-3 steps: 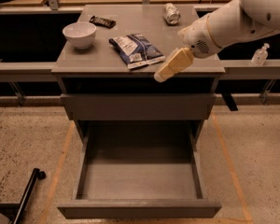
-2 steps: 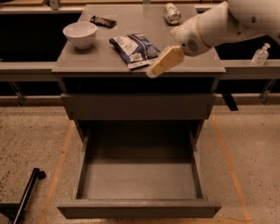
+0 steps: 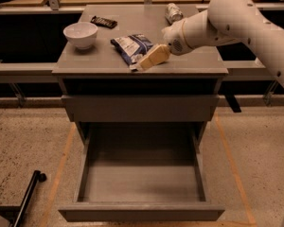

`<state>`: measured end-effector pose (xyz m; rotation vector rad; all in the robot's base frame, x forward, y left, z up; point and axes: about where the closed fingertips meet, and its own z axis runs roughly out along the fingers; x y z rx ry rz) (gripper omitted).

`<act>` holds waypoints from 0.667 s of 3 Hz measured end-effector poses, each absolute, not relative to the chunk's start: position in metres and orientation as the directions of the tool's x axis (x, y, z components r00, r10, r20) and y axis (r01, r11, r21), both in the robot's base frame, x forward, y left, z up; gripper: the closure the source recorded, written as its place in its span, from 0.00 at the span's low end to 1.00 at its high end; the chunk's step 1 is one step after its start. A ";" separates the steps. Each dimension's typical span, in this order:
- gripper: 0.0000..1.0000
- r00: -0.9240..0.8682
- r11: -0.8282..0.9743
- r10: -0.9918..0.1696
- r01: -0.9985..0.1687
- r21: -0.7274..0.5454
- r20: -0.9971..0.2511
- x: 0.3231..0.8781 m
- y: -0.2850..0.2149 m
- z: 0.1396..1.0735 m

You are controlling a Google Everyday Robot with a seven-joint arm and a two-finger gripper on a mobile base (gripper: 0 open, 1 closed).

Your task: Place blue chip bag into middle drawer

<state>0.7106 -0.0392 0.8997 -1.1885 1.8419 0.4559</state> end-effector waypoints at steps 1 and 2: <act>0.00 -0.164 0.479 -0.543 -0.866 -0.143 -0.823 0.714 -0.038 0.897; 0.00 -0.191 0.511 -0.521 -0.851 -0.125 -0.832 0.721 -0.035 0.887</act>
Offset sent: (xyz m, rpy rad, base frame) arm 0.0227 0.0015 -0.0255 0.0569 0.0219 -0.1030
